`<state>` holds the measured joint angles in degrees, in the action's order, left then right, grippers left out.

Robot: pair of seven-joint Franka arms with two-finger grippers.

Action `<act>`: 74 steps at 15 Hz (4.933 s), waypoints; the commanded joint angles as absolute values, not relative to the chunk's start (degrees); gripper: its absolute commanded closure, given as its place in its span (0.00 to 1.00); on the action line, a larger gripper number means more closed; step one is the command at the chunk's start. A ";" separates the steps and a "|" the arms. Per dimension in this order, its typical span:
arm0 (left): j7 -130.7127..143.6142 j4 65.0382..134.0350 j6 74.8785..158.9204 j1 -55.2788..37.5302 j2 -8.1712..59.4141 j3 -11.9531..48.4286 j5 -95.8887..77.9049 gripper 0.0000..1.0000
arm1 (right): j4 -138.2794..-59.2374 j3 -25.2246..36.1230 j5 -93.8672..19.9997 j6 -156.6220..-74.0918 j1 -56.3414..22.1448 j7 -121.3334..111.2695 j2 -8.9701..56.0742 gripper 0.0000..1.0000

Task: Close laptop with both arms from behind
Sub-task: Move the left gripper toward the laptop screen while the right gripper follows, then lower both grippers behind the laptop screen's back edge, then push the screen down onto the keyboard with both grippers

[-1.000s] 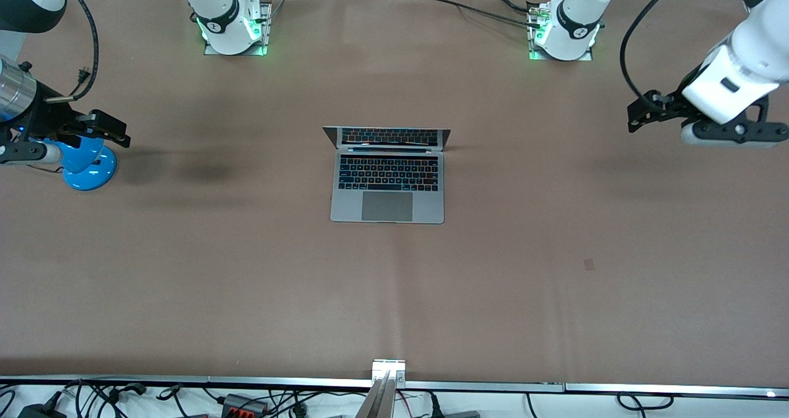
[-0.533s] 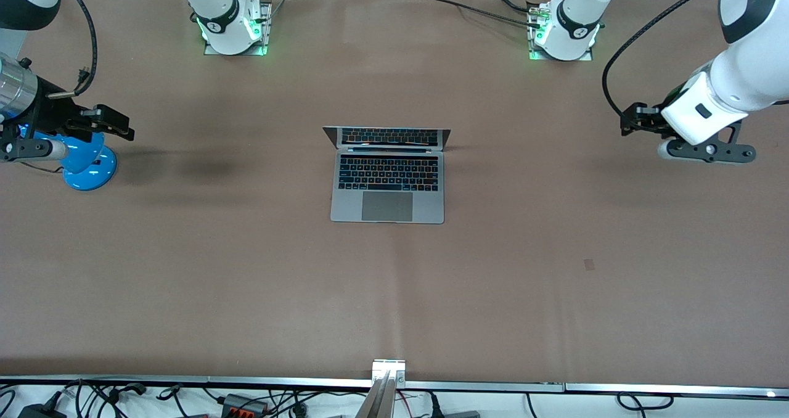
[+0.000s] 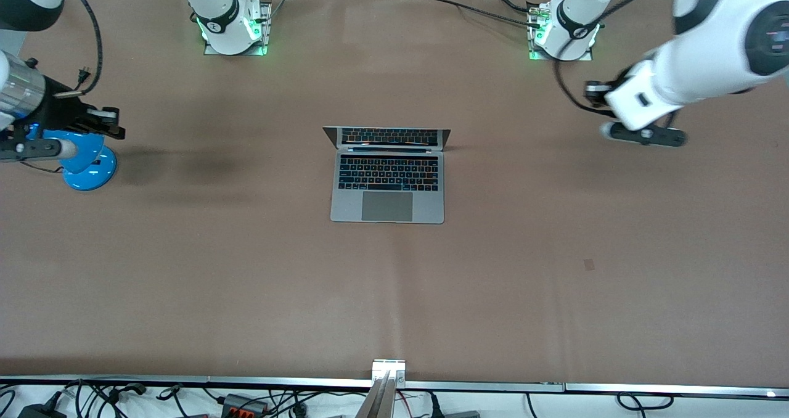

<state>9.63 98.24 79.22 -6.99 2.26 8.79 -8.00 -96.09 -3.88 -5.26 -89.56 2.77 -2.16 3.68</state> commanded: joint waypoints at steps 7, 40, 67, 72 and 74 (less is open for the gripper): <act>26.18 110.55 94.55 -6.68 0.97 29.78 -16.24 0.99 | -109.39 -4.31 -18.45 -100.60 -6.22 6.48 5.28 1.00; 11.25 134.30 154.78 -4.75 8.96 42.89 -27.16 0.99 | -115.06 -3.78 -26.89 -124.54 -28.92 26.63 14.93 1.00; -12.74 122.61 185.45 -3.87 39.55 37.35 -26.54 1.00 | -91.23 -3.16 -21.18 -131.48 -24.96 25.49 42.88 1.00; -12.83 122.61 185.62 -3.87 40.87 36.91 -26.54 1.00 | -90.35 -3.16 -21.09 -135.17 -25.14 25.40 44.91 1.00; -12.83 122.78 185.62 -3.87 41.22 36.83 -26.54 1.00 | -90.09 -3.08 -20.92 -135.18 -24.96 25.23 44.48 1.00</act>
